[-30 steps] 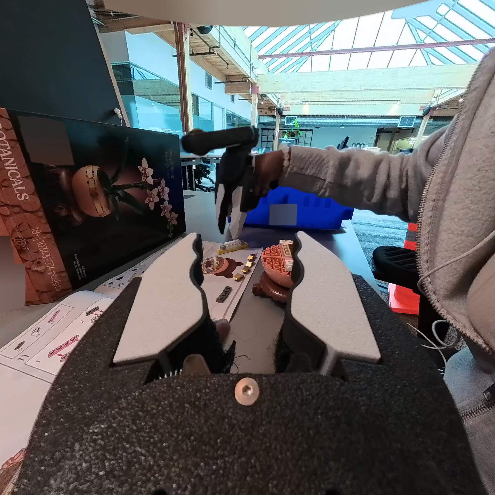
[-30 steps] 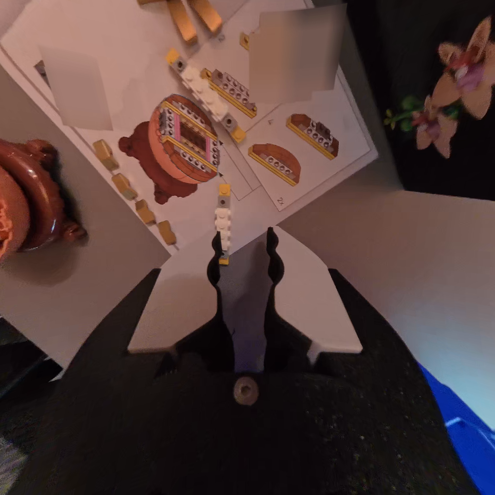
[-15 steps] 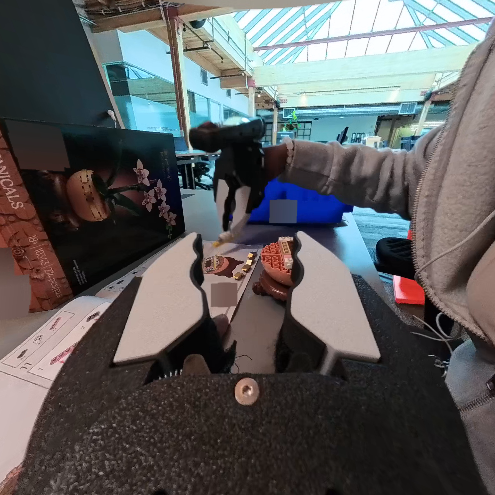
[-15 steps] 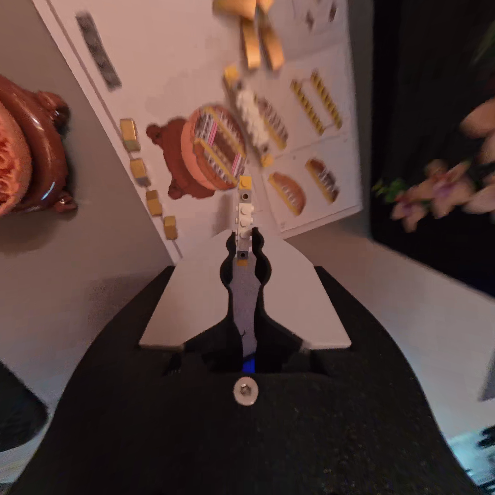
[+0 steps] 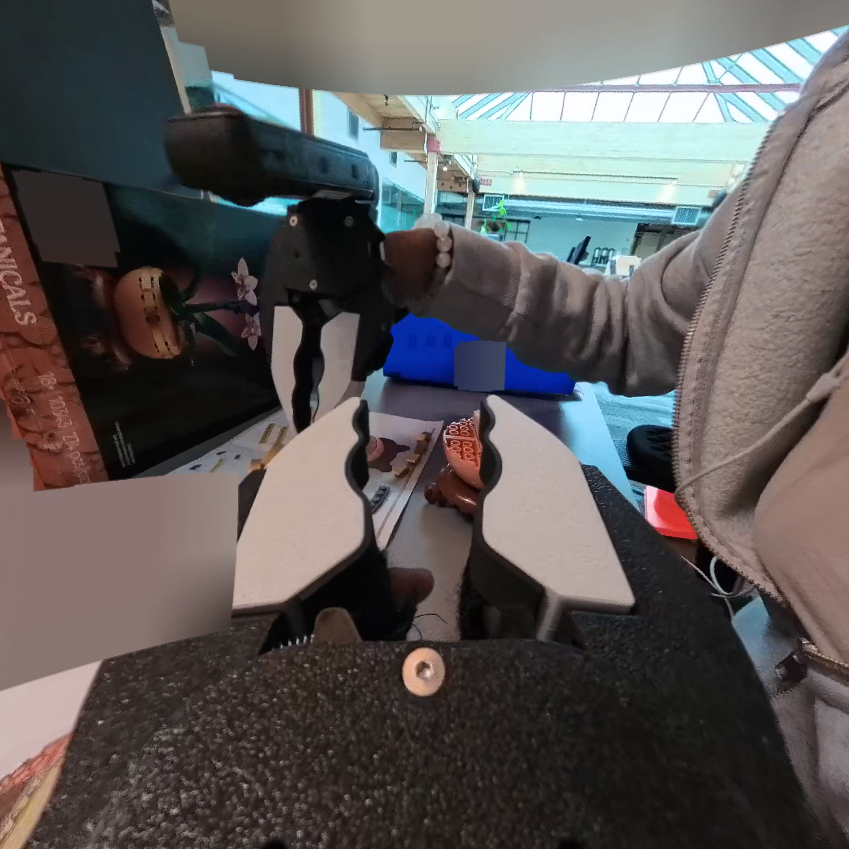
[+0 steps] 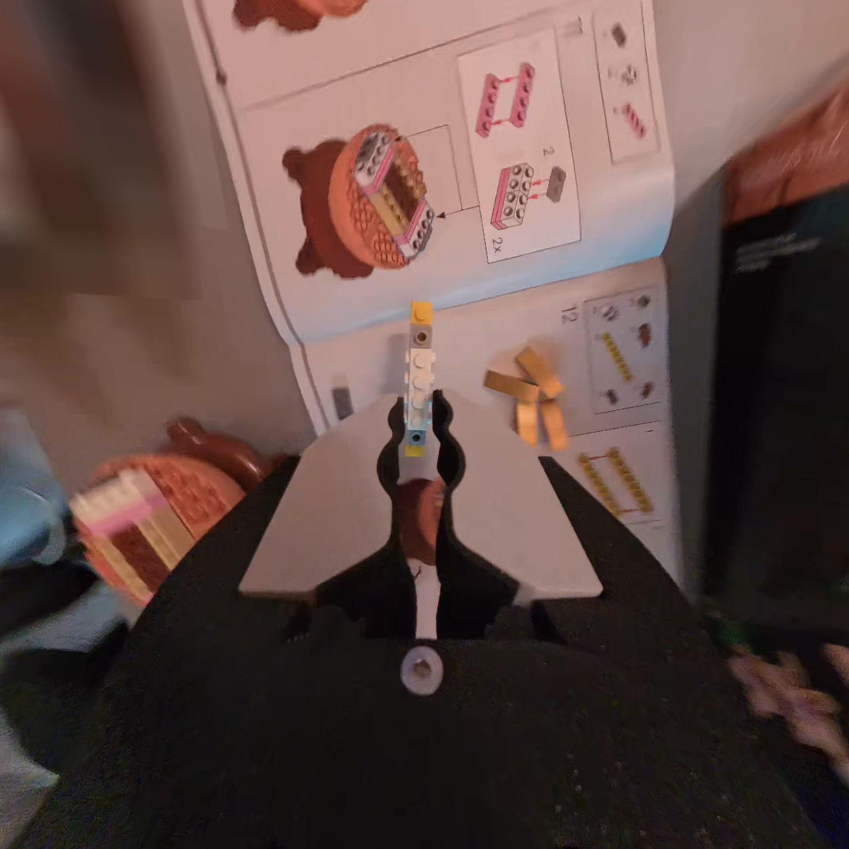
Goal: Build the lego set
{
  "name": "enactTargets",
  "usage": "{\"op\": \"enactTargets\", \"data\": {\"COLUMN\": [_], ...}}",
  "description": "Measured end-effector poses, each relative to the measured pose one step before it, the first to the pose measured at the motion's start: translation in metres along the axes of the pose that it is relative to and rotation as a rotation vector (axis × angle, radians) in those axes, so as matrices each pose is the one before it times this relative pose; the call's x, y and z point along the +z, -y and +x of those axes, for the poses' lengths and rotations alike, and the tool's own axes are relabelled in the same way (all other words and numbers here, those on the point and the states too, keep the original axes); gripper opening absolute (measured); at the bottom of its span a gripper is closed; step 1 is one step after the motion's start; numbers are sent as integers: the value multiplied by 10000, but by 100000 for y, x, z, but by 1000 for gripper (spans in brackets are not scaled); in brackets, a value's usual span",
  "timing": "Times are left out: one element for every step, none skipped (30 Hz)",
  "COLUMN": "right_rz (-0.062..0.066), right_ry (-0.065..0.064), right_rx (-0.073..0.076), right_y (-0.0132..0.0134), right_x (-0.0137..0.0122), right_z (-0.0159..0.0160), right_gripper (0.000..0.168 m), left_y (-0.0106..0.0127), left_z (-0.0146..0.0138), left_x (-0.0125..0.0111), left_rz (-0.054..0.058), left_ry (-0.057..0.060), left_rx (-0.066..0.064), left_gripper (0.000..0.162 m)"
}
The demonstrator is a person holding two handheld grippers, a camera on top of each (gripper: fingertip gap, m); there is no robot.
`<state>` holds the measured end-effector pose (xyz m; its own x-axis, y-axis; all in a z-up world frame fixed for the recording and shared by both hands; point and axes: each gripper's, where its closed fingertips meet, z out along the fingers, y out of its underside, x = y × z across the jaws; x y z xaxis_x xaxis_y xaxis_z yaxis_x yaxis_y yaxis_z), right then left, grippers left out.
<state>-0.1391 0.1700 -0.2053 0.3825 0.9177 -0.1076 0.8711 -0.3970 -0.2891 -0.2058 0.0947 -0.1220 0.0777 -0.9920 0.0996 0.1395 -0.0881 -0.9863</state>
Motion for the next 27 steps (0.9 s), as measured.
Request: {"op": "enactTargets", "data": {"right_rz": [191,220,82,65,167,186,240,286,251,130,-8,47,138,141,97,-9,-19,146,193,189,10,-188,-270,-282,-274,-262,-218], "right_ry": [213,13,-364,-374,-121,-11,24,-30,-63,-174,-133,93,-5,-167,-260,-339,-222,50,198,186,122,-26,-192,-242,-145,-52,-44], "right_rx": [858,574,405,387,474,546,532,480,474,508,475,420,385,307,211,193,191,89,-37,-155,-132,-69,-132,-129,-100,-79,-61], "right_y": [382,309,8,-57,73,106,165,276,273,97,-117,-51,57,44,-20,-145,-81,186,270,193,-156,-538,-803,-964,-1041,-1018,-859], "right_x": [408,292,161,83,78,63,60,29,24,18,22,6,-63,-117,-116,-43,2,-32,-86,-83,38,148,204,246,266,300,298], "right_z": [-434,-209,313,339,76,-9,-12,71,123,283,108,-376,-402,-278,-192,-21,-186,-726,-1150,-1385,-1389,-1192,-963,-841,-907,-899,-728], "right_gripper": [11,11,11,11,11,11,11,11,11,11,11,11,11,11,11,11,11,11,11,11,11,11,11,11,11,11,11], "left_y": [24,83,118,146,122,61,-47,-119,-106,-38,-6,-28,-70,-122,-149,-185,-239,-157,173,699,1004,839,505,363,303,67,-282], "left_z": [-86,-134,-147,-102,-45,-45,-71,-56,-40,-20,-25,-66,-135,-241,-363,-433,-330,-165,-156,-129,-205,-631,-864,-681,-529,-497,-564], "left_x": [-64,-85,-99,-89,-90,-59,-49,-39,-37,-60,-89,-101,-148,-188,-245,-263,-293,-331,-408,-531,-637,-704,-659,-486,-301,-116,8], "left_rz": [-120,-92,-42,12,54,48,0,-49,-60,-33,-12,-38,-89,-132,-140,-134,-127,-56,124,385,551,467,236,97,56,-48,-238], "left_ry": [41,63,81,63,29,29,41,40,42,44,55,89,129,189,241,236,86,-66,-93,-95,-49,181,332,290,313,410,506], "left_rx": [-82,-14,32,46,39,37,54,83,105,126,147,171,191,184,133,31,-45,-63,-93,-147,-195,-203,-106,25,125,260,368], "left_gripper": [44,43,42,42,42,41,41,41,41,41,41,41,41,41,41,40,40,40,40,40,38,33,30,29,27,25,23]}}
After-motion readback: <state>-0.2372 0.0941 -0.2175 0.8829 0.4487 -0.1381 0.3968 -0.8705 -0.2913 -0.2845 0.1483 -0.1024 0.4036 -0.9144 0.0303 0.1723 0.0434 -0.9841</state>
